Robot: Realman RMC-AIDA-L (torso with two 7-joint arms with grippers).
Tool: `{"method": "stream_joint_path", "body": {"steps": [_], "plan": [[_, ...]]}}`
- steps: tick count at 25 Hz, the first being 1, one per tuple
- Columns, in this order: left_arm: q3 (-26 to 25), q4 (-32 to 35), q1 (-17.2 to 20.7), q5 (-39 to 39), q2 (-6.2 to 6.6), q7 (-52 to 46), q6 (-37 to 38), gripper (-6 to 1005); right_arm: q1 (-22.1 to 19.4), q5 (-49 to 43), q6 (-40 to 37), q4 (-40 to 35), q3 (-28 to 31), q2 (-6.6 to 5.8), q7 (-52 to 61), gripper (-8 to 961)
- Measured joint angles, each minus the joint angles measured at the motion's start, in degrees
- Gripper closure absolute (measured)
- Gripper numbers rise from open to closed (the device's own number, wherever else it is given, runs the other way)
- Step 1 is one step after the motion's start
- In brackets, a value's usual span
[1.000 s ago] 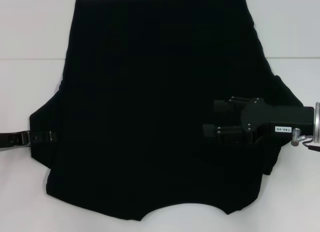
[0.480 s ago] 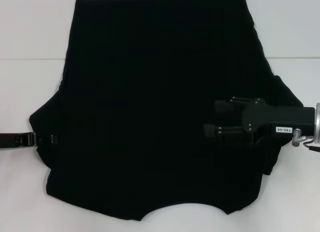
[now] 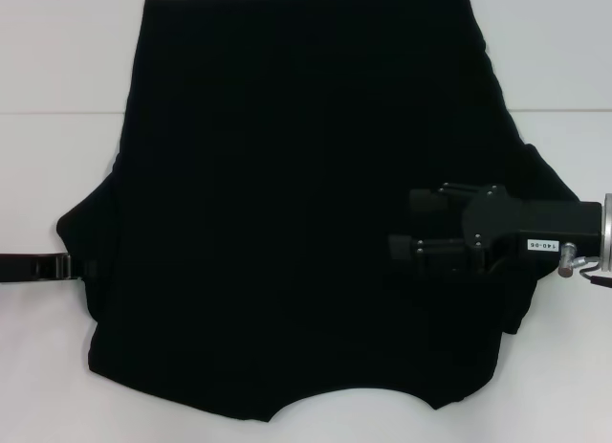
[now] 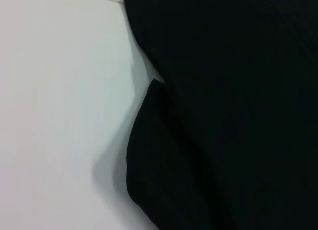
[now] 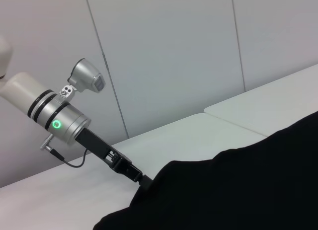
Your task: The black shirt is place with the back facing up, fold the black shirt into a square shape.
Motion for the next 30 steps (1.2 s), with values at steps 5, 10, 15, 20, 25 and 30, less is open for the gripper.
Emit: {"method": "stream_joint_path", "body": {"steps": [5,10,15,20,25,30], "plan": [[0.2,0.0,-0.1,0.1,0.00,0.0,0.0,898,0.0,0.4,0.0,0.0,0.0,-0.16,0.0,56],[0.2,0.0,-0.2,0.1,0.02,0.0,-0.1,1001,-0.2,1.3,0.0,0.0,0.0,-0.23,-0.1,56],[-0.5,0.2,0.3,0.1,0.10,-0.3,-1.9,1000,-0.4,2.1,0.3,0.0,0.0,-0.24,-0.1,55],[-1.2,0.4,0.7,0.2,0.17,-0.2,-2.2,999,-0.5,2.8,0.1,0.0,0.0,-0.20,-0.1,55],[-2.7,1.3,0.9,0.5,0.39,-0.1,-1.9,999,-0.5,3.2,-0.1,0.0,0.0,-0.16,-0.1,56],[-3.7,2.9,1.8,0.7,0.53,0.0,-1.8,998,-0.4,3.6,0.3,0.0,0.0,0.02,-0.1,56]]}}
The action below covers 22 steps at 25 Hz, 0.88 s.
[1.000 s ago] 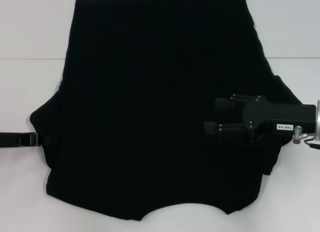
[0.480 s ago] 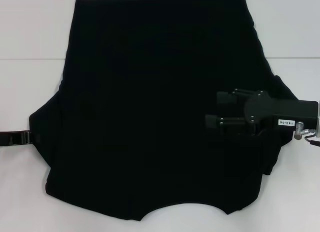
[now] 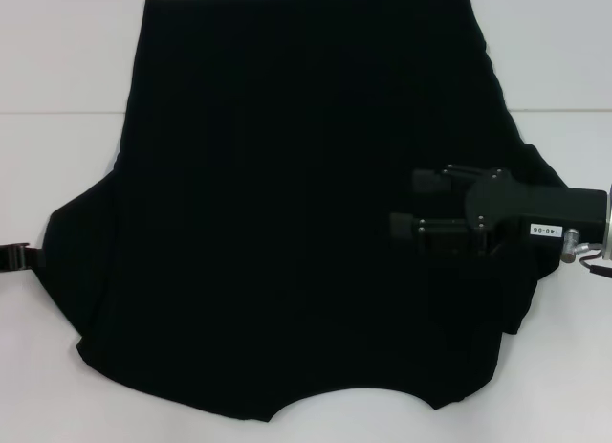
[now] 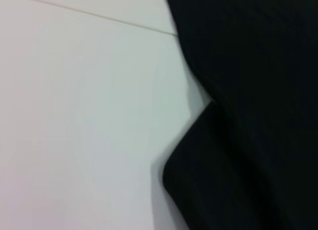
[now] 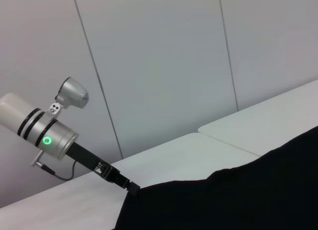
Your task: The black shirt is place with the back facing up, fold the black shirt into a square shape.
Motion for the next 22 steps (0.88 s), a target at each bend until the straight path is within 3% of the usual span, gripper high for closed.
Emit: {"method": "stream_joint_path", "body": {"steps": [22], "plan": [[-5.7,1.3,1.9,0.3,0.24,1.0,0.1,999,1.5,0.2,1.5,0.0,0.0,0.36,0.4,55]]}}
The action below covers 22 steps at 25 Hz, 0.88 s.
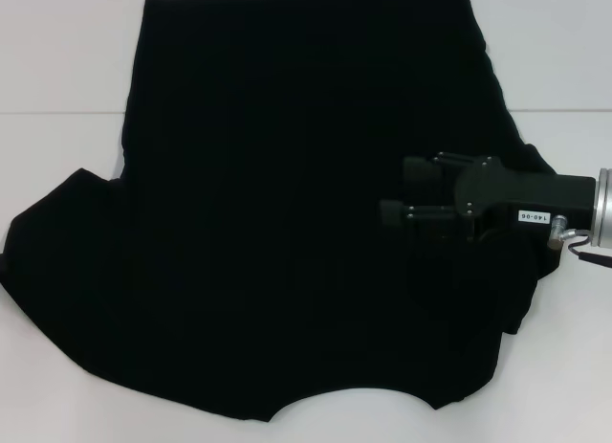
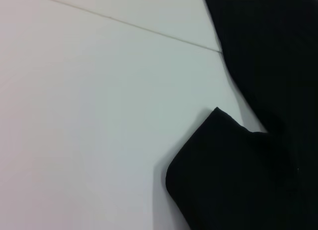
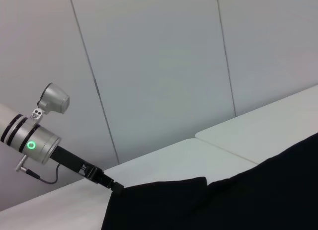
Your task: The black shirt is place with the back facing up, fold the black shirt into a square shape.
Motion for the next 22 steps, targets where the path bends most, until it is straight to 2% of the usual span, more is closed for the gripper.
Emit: {"method": "stream_joint_path", "body": {"steps": [10,22], "plan": [[-1.6,0.1,0.2,-0.1,-0.06,0.6,0.5,998,0.3,0.6,0.4,0.0,0.0,-0.01,0.0,56],[-3.8,1.7,0.4,0.0,-0.02,0.6,4.5,999,0.4,0.7,0.4,0.0,0.0,0.08,-0.2,56]]}}
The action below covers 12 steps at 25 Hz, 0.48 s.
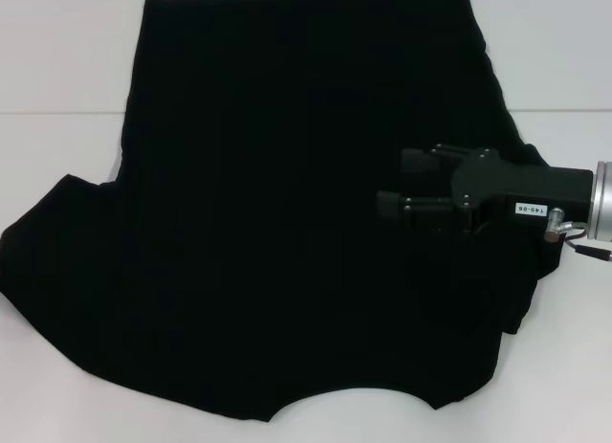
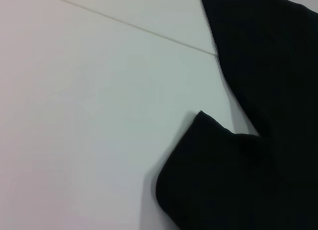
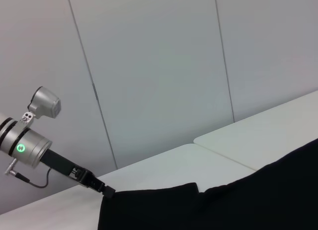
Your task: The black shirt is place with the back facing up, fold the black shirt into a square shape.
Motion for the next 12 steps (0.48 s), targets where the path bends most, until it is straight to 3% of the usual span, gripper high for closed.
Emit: {"method": "stream_joint_path", "body": {"steps": [12], "plan": [[-0.1,0.0,0.7,0.3,0.02,-0.4,2.5,999,0.0,0.0,0.0,0.0,0.0,-0.09,-0.2,56]]}}
